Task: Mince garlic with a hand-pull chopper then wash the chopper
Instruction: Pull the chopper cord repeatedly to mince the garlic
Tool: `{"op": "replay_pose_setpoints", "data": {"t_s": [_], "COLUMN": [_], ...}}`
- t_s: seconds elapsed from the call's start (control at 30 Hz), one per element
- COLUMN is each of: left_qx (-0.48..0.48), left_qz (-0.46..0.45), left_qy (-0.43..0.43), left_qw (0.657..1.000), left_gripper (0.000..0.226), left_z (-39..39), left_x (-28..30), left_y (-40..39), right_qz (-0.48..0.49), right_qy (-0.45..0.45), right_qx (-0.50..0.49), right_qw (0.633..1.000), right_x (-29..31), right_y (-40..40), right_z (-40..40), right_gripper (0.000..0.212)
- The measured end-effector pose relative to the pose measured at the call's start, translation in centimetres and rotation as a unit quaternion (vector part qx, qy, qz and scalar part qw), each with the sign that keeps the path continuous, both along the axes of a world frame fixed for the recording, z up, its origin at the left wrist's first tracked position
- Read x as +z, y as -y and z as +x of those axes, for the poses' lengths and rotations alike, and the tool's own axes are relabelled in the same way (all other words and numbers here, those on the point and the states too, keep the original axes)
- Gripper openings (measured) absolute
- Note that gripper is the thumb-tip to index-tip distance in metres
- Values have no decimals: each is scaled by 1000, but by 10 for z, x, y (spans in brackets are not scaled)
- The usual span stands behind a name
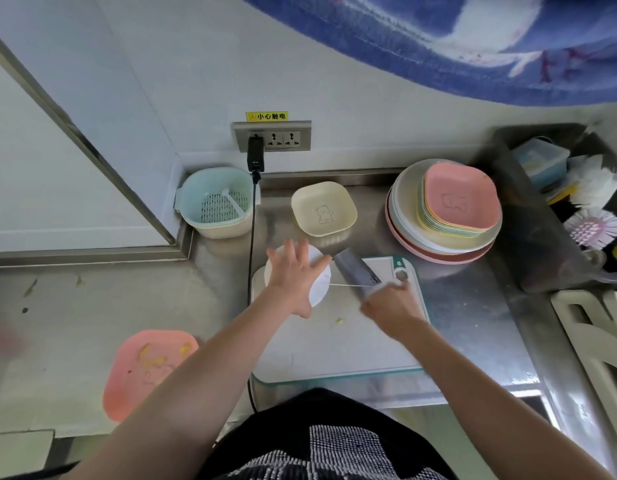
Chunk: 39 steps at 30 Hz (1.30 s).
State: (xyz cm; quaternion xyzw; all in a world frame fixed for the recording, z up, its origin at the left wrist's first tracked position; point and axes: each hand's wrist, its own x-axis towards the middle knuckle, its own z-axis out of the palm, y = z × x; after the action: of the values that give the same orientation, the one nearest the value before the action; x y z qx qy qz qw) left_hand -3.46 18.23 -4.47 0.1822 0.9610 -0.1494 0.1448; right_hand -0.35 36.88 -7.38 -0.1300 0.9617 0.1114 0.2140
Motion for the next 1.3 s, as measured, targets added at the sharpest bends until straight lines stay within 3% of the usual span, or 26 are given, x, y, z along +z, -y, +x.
{"op": "replay_pose_setpoints", "data": {"t_s": [0.07,0.13,0.43,0.57,0.67,0.87,1.3], "left_qx": [-19,-20,22,-6,-6,-22,-15], "left_qz": [-15,-18,36,14,8,16,15], "left_qy": [1,-1,26,13,7,4,18], "left_qw": [1000,1000,999,1000,1000,1000,1000], "left_gripper": [111,110,111,109,110,105,108], "left_z": [0,1,5,4,5,13,9], "left_x": [-1,-1,-3,-2,-3,-4,-3], "left_y": [-2,-4,-13,-21,-21,-34,-37], "right_qz": [-62,-106,-21,-75,-125,-98,-80], "right_qy": [-5,-28,16,-16,-24,-6,-51], "right_qx": [101,119,-147,23,106,-11,-23], "right_qw": [993,987,989,997,986,995,995], "right_x": [2,-1,0,12,12,1,6], "right_y": [33,54,-38,5,35,21,28], "right_z": [6,6,6,2,5,5,9], "right_gripper": [30,38,32,29,39,40,37]}}
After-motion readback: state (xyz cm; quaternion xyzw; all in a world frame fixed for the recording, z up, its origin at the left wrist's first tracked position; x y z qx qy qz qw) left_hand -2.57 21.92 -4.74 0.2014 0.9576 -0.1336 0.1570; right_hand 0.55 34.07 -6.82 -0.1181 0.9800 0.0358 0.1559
